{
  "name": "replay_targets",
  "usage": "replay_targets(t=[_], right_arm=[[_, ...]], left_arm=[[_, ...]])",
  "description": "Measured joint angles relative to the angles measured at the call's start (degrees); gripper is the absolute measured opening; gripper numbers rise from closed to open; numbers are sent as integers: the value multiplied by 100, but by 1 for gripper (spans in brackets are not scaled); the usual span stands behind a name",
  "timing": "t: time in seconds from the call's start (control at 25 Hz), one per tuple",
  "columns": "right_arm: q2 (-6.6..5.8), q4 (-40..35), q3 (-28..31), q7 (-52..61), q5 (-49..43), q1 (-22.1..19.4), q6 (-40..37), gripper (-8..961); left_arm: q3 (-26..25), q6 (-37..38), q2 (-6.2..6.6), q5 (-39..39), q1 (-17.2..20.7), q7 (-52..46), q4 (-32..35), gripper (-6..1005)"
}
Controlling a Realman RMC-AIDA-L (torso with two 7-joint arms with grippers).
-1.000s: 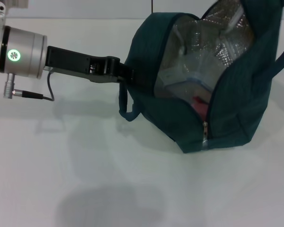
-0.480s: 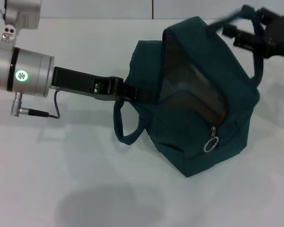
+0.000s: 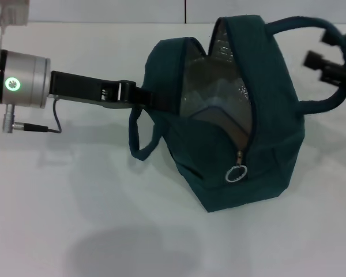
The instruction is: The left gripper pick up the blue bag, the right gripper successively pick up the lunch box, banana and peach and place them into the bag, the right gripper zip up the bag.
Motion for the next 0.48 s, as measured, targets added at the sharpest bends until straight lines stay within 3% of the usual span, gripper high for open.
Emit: replay_targets(t=[0.24,0.48], right_arm=[[26,32,829,-110,3,-254,-1009,762],[15,134,1491,-173,-18,-409,-1360,756]], left_arm=[[14,-190,29,17,-118,54,-11,48],[46,-213,36,113,-274,68,-34,48]])
